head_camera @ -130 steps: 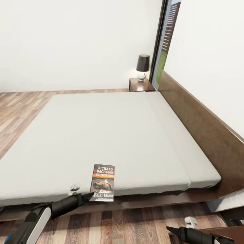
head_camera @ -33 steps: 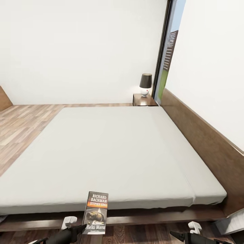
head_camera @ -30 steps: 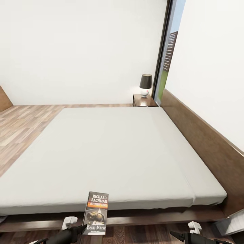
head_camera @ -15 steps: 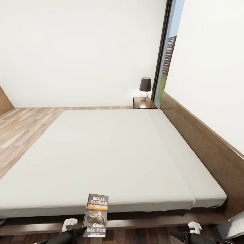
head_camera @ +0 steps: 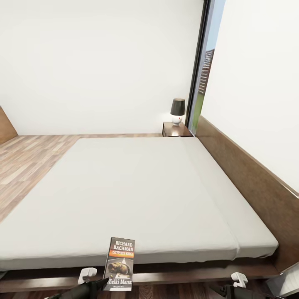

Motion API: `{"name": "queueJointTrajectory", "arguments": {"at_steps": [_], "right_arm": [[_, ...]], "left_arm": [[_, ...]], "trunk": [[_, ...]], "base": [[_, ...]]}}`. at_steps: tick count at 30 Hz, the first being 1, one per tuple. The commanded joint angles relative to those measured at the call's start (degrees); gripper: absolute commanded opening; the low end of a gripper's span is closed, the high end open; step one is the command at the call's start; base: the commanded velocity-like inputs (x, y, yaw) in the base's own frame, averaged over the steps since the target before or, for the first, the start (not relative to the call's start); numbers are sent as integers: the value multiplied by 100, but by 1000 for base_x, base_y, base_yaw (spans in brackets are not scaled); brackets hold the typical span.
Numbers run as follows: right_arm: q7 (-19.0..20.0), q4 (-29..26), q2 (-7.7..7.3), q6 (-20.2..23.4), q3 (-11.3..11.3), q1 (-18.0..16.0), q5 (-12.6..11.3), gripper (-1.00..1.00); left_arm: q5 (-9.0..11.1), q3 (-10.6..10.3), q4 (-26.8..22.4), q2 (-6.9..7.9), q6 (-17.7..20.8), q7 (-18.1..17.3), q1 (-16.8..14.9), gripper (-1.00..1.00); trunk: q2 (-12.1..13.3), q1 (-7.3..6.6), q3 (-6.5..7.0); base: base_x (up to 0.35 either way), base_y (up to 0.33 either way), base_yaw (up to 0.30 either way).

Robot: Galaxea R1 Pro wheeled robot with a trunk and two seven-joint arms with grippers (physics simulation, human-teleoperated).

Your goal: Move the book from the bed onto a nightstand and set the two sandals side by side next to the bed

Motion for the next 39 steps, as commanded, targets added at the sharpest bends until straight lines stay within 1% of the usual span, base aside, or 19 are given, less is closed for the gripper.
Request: {"name": "queueJointTrajectory", "arguments": {"at_steps": [1,13,39], "right_arm": [[16,-4,-3,54,37,-2,-59,100],[16,-4,-3,54,39,-2,-59,100],[16,-4,-3,54,36,-2,-59,100]], "left_arm": [[37,5,1,-5,59,-20,-3,-100],[37,4,9,-77,59,-17,1,-100],[37,-13,18,-79,59,-12,0,-100]], "trunk": [[-3,0,4],[-3,0,115],[-3,0,356]], "base": [[0,0,0],[0,0,0],[0,0,0]]}}
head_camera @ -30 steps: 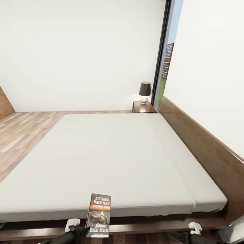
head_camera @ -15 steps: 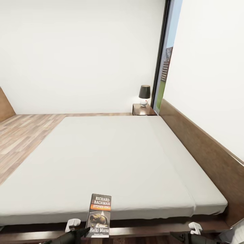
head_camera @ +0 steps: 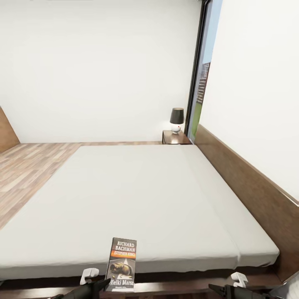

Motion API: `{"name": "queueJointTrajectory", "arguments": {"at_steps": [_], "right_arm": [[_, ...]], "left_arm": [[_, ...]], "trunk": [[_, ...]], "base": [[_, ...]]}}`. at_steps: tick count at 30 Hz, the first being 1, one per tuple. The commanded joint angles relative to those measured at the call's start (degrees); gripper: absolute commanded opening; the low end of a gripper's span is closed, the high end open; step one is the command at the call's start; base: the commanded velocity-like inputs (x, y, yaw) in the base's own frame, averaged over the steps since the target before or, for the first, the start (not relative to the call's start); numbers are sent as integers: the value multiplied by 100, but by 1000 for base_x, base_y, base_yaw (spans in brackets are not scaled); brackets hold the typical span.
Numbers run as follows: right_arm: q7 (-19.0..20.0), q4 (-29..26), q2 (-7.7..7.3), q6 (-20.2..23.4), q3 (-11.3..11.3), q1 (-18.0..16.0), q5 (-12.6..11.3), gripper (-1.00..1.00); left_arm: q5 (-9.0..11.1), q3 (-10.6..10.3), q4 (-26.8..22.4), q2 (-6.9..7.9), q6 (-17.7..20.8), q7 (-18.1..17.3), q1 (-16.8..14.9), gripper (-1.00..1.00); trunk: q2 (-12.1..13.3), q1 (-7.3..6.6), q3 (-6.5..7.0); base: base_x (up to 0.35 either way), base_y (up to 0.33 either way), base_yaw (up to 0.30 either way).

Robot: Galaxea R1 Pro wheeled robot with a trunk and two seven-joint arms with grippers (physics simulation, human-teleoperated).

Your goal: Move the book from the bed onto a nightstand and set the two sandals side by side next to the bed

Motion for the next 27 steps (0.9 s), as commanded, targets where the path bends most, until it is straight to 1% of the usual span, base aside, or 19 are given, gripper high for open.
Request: {"name": "queueJointTrajectory", "arguments": {"at_steps": [1,18,27], "right_arm": [[16,-4,-3,54,34,-3,-59,100],[16,-4,-3,54,35,-3,-59,100],[1,-4,-3,54,38,-3,-59,100]], "left_arm": [[38,5,1,0,59,-20,-2,-100],[38,5,67,0,59,-12,-3,-100],[38,13,71,-66,54,53,-4,-100]], "trunk": [[-4,0,3],[-4,0,161],[-4,0,244]], "base": [[0,0,0],[0,0,0],[0,0,0]]}}
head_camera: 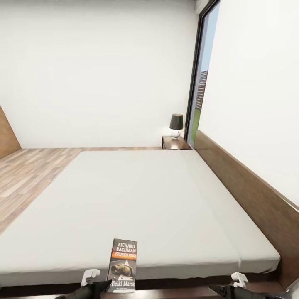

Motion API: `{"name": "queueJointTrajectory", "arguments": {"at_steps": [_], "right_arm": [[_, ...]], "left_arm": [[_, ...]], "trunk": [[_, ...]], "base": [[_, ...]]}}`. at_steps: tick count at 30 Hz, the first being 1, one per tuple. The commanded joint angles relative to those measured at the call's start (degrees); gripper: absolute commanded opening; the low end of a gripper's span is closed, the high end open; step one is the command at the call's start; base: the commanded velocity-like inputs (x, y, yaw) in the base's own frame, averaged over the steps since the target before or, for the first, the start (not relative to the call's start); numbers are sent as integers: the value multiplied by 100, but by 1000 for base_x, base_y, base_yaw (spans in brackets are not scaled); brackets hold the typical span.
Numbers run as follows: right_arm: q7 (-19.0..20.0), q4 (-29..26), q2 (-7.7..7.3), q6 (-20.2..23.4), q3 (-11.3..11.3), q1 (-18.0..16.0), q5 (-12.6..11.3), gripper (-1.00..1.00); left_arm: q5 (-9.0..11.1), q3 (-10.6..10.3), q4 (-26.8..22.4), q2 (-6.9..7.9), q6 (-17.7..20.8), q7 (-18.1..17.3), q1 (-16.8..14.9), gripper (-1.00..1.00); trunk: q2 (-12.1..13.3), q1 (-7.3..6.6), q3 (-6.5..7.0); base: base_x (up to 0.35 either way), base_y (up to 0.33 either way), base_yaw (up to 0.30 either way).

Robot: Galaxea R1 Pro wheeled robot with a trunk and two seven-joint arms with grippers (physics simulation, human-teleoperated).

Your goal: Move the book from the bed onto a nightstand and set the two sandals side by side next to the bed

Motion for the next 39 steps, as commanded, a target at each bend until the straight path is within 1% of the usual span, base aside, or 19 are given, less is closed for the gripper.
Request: {"name": "queueJointTrajectory", "arguments": {"at_steps": [1,20,32,39], "right_arm": [[15,-4,-3,54,32,-3,-59,100],[5,5,-1,54,34,-3,-50,100],[12,5,0,54,35,-3,-50,100],[13,5,-1,54,35,-3,-50,100]], "left_arm": [[38,6,1,-2,60,-17,-2,-100],[45,7,8,-4,57,-6,-2,-100],[43,7,79,-4,57,-5,-3,-100],[38,7,80,-4,57,-6,-1,-100]], "trunk": [[-4,0,3],[-4,0,175],[-4,0,190],[-4,0,239]], "base": [[0,0,0],[0,0,0],[0,0,0],[0,0,0]]}}
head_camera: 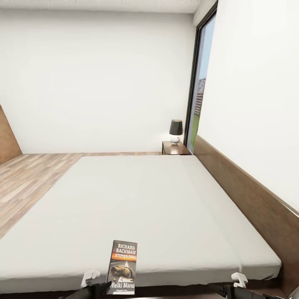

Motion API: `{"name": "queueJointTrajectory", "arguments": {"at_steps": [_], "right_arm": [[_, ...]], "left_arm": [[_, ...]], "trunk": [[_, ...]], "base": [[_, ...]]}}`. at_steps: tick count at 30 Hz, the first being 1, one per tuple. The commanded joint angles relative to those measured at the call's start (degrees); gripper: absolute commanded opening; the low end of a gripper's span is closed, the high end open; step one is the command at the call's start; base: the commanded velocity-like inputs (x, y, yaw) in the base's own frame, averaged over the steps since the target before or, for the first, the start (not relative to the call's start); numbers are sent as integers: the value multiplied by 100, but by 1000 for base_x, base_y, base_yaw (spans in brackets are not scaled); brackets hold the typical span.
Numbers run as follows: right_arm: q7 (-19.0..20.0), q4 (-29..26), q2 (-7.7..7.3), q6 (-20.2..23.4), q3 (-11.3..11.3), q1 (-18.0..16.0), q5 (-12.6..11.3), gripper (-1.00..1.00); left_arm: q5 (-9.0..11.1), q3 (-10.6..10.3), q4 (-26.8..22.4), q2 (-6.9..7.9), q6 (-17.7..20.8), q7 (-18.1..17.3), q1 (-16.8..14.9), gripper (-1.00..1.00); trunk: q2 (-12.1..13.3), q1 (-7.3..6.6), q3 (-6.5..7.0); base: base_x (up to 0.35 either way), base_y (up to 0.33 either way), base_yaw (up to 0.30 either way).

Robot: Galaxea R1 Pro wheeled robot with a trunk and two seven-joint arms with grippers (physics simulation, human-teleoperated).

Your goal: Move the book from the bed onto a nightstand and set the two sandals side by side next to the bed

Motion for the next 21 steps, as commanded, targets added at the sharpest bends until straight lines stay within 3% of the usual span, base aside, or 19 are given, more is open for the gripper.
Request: {"name": "queueJointTrajectory", "arguments": {"at_steps": [1,21], "right_arm": [[16,-4,-3,54,34,-3,-59,100],[16,-4,-2,54,34,-3,-59,100]], "left_arm": [[38,7,1,0,60,-21,-4,-100],[37,7,1,0,60,-21,-5,-100]], "trunk": [[-4,0,2],[-4,0,149]], "base": [[0,0,0],[0,0,0]]}}
